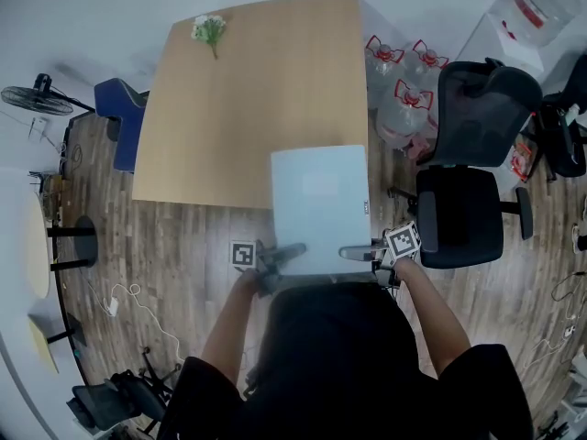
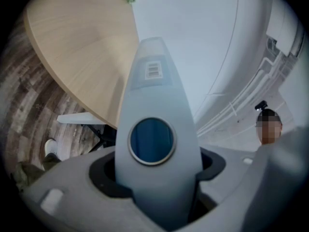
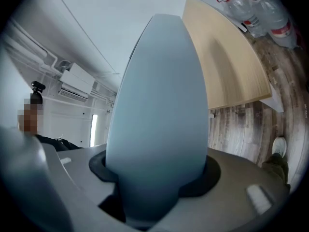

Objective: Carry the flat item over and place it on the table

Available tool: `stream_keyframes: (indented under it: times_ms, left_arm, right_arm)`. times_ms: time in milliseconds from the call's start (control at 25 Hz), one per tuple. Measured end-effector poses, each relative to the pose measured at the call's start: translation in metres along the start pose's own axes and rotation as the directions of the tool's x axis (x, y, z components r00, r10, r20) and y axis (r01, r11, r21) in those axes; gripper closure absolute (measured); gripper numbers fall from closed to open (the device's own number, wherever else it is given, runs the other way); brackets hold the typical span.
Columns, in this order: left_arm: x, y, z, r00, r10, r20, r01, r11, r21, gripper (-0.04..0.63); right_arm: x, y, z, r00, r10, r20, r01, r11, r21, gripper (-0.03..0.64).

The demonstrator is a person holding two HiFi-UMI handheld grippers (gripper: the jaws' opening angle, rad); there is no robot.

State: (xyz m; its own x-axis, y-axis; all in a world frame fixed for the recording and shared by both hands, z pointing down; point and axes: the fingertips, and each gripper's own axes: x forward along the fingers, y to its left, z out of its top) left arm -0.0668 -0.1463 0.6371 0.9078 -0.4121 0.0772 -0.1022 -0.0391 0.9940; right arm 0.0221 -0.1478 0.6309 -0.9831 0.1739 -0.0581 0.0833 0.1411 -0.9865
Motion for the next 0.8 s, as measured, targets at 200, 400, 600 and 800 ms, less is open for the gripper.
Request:
stream_keyframes:
  times_ms: [200,400,600,800]
  left_arm:
    - [0.005,0.014,0.035,1.000,0.028,-0.005,-0.028,1.000,-0.007,0.259]
    - [0.012,0.030,0.074,0.999,0.021,-0.037,-0.022,0.999,-0.032,0.256]
    - [0.020,0.043,0.119,0.998,0.006,-0.058,-0.010,0.998,-0.068,0.255]
    - [0.028,0.061,0.163,0.998,0.007,-0.061,-0.011,0.997,-0.079,0.250]
  right_arm:
    - [0.004,-0.014,0.033,1.000,-0.009,0.014,0.009,1.000,0.018,0.314]
    - [0.008,-0.035,0.070,0.997,-0.052,0.049,0.051,0.999,0.016,0.314]
    - [0.012,-0.052,0.114,0.993,-0.077,0.093,0.072,0.996,0.051,0.307]
    - [0.012,-0.077,0.155,0.986,-0.103,0.128,0.091,0.992,0.093,0.301]
